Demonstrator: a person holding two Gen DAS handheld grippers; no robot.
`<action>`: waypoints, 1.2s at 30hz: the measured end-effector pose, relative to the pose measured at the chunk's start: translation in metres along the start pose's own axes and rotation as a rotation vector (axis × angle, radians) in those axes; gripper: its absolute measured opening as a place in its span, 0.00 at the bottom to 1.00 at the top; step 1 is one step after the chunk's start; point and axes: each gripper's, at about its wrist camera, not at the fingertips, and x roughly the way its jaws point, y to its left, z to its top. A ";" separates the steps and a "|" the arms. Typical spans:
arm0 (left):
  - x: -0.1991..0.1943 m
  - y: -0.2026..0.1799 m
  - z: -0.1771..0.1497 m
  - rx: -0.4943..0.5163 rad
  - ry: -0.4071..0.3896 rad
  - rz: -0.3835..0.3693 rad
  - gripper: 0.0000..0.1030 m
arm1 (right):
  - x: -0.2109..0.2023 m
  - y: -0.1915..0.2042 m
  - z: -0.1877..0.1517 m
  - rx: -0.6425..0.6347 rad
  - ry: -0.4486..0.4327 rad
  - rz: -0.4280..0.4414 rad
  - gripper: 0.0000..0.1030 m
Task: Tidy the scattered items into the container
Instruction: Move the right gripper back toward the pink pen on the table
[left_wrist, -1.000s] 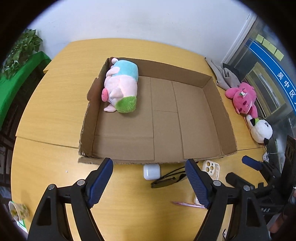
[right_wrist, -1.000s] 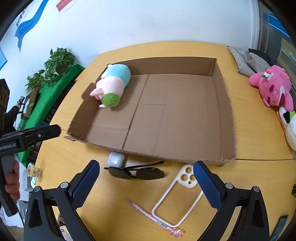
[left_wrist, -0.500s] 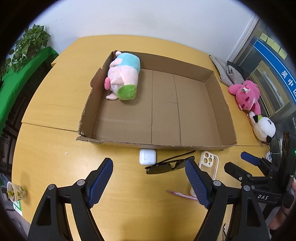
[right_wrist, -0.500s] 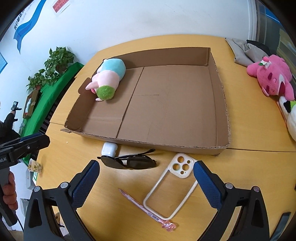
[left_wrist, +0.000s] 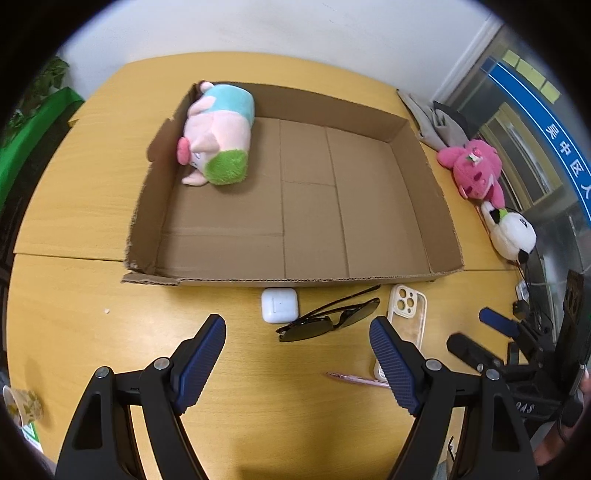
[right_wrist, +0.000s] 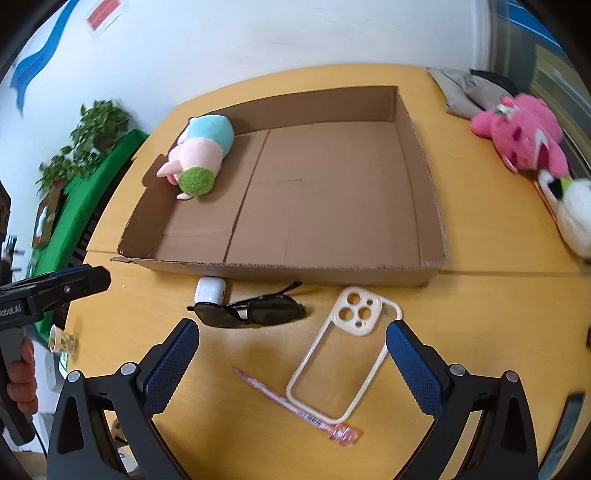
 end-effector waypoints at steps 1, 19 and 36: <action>0.004 -0.001 -0.001 0.008 0.012 -0.014 0.78 | -0.001 0.001 -0.003 0.001 0.005 -0.009 1.00; 0.059 -0.003 -0.041 0.024 0.192 -0.119 0.78 | 0.047 -0.012 -0.033 0.055 0.214 -0.092 1.00; 0.111 -0.053 -0.051 0.087 0.340 -0.185 0.70 | 0.098 -0.047 -0.042 0.064 0.296 -0.047 0.45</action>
